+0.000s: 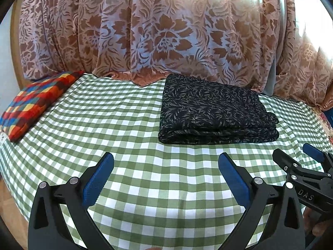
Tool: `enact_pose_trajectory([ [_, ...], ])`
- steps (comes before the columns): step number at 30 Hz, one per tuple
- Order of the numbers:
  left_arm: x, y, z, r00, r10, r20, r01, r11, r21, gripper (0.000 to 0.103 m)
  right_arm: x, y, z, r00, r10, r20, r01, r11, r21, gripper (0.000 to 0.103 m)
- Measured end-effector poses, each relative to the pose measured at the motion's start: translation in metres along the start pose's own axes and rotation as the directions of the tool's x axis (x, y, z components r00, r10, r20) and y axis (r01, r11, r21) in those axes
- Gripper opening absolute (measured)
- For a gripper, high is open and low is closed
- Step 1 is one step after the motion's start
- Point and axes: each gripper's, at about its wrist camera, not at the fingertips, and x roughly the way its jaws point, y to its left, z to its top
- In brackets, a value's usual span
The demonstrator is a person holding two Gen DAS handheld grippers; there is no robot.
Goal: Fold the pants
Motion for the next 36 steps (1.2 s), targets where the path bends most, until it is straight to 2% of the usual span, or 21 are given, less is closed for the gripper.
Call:
enact_pose_trajectory([
  [36, -0.0051, -0.0057, -0.0050, 1.000, -0.008, 0.005, 0.008, 1.000, 0.013, 0.099, -0.0017, 0.0028, -0.0033, 1.000, -0.001, -0.003, 0.001, 1.000, 0.004, 0.101],
])
